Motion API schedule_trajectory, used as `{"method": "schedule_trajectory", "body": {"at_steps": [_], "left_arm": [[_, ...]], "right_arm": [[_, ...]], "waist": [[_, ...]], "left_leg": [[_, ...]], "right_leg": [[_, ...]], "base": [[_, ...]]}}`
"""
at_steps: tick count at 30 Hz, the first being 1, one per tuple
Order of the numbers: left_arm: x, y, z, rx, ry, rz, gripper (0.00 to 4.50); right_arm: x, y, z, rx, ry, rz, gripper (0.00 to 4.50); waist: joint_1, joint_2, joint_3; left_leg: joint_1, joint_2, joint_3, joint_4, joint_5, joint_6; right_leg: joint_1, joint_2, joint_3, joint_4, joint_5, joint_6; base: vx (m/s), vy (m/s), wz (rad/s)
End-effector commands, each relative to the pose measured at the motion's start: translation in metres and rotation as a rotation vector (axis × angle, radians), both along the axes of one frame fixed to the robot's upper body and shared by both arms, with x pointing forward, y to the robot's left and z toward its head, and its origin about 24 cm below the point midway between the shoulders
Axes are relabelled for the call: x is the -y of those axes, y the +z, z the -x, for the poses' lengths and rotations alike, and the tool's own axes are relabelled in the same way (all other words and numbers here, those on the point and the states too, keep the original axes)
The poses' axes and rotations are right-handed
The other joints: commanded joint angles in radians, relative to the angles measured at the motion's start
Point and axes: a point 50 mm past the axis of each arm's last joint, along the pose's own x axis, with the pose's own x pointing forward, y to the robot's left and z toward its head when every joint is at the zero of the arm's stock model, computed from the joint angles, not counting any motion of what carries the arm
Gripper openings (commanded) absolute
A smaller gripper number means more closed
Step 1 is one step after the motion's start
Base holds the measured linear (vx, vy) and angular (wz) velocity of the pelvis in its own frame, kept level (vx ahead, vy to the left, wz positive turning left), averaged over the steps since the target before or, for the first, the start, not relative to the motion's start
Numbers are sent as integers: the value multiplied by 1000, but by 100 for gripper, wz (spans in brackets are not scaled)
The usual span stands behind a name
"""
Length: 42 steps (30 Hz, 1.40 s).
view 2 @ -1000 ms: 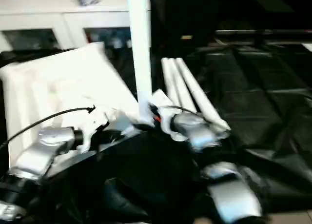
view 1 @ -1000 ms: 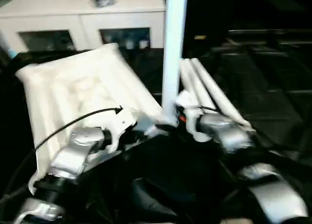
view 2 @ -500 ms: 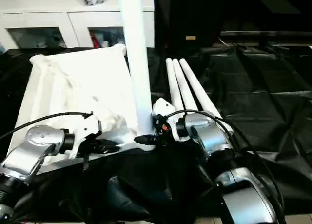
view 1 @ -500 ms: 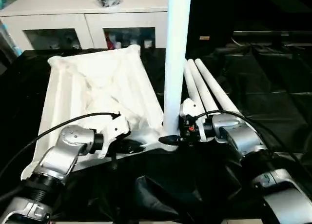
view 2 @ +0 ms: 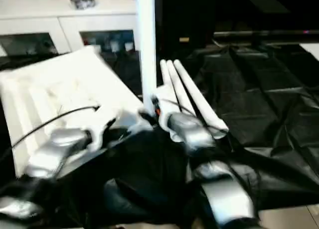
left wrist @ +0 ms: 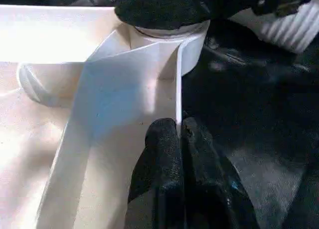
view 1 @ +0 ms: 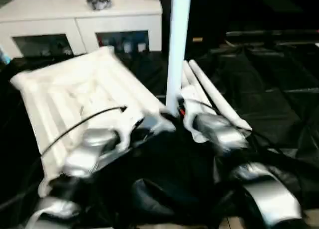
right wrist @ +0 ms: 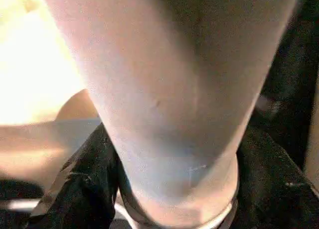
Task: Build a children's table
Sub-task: Rotate leg to tighten
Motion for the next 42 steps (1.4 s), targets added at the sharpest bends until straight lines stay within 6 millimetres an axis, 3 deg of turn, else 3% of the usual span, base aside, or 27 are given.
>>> {"method": "schedule_trajectory", "body": {"at_steps": [1,5,7,8,10,11,12,14,16,19,22,24,25,29,33,37,41,42], "left_arm": [[28,19,-4,78,-69,62,0],[29,18,1,84,-143,56,0],[25,17,3,79,-176,50,0],[21,17,6,74,-216,47,0],[18,16,8,70,-242,45,0],[10,16,12,58,-301,39,0],[7,16,13,56,-320,34,0],[2,16,15,47,-350,31,0],[-4,18,17,32,-382,33,0],[-13,19,16,27,-412,15,0],[-19,18,18,14,-441,-6,0],[-22,18,21,2,-470,5,0],[-23,19,22,-3,-482,9,0],[-24,19,22,-11,-493,11,0],[-24,18,21,-14,-481,8,0],[-23,14,13,-1,-375,-12,0],[-15,11,-10,24,-66,-9,0],[-15,11,-10,24,-66,-9,0]], "right_arm": [[-39,-31,27,-153,134,-16,325],[-43,-19,23,-101,195,-60,346],[-39,-13,19,-61,230,-54,373],[-32,-9,18,-30,283,-49,382],[-28,-7,18,-13,320,-46,387],[-14,-2,20,3,428,-39,387],[-7,0,21,5,470,-32,387],[2,3,23,8,539,-20,387],[15,7,27,3,623,2,387],[33,10,31,-21,714,45,387],[39,12,34,-45,750,42,387],[40,13,38,-49,782,39,387],[40,13,39,-50,793,39,361],[37,11,42,-62,805,43,323],[33,7,44,-83,804,27,305],[23,-1,42,-89,712,-9,287],[-1,-18,31,-117,439,-19,285],[-1,-18,31,-117,439,-19,284]], "waist": [[2,-2,-58],[-2,2,-58],[-4,2,-59],[-7,9,-60],[-8,8,-63],[-5,10,-64],[2,19,-68],[11,15,-73],[20,16,-74],[32,10,-72],[37,8,-66],[38,8,-66],[38,9,-65],[37,9,-65],[36,8,-68],[35,10,-67],[21,-1,-52],[21,-1,-52]], "left_leg": [[23,52,-34,-80,-319,-26],[22,52,-34,-82,-328,-20],[20,52,-34,-82,-329,-18],[19,52,-35,-82,-329,-19],[17,53,-34,-80,-312,-9],[19,53,-32,-77,-297,3],[16,55,-31,-73,-268,17],[22,56,-26,-65,-219,44],[15,55,-24,-59,-160,73],[17,57,-22,-58,-170,84],[18,60,-26,-67,-232,53],[21,60,-26,-68,-243,38],[21,60,-26,-69,-249,36],[20,60,-26,-69,-248,25],[18,58,-27,-67,-223,28],[17,58,-26,-67,-220,30],[30,55,-33,-78,-339,-31],[30,55,-33,-78,-339,-31]], "right_leg": [[29,-72,44,-89,-303,-189],[30,-70,43,-87,-278,-193],[31,-71,43,-85,-266,-199],[33,-69,42,-84,-252,-201],[36,-68,42,-78,-198,-215],[37,-66,41,-76,-166,-227],[43,-64,38,-67,-113,-235],[41,-60,35,-61,-15,-261],[43,-63,34,-52,47,-283],[41,-63,33,-56,15,-284],[40,-68,35,-65,-103,-269],[39,-68,36,-66,-128,-261],[37,-68,37,-67,-136,-259],[36,-69,37,-67,-150,-258],[38,-68,36,-62,-107,-263],[37,-68,36,-63,-106,-262],[32,-77,39,-86,-356,-217],[32,-77,39,-86,-356,-217]], "base": [[0,0,0],[0,0,0],[0,0,0],[0,0,0],[0,0,0],[0,0,0],[0,0,0],[0,0,0],[0,0,0],[0,0,0],[0,0,0],[0,0,0],[0,0,0],[0,0,0],[0,0,0],[0,0,0],[0,0,0],[0,0,0]]}}
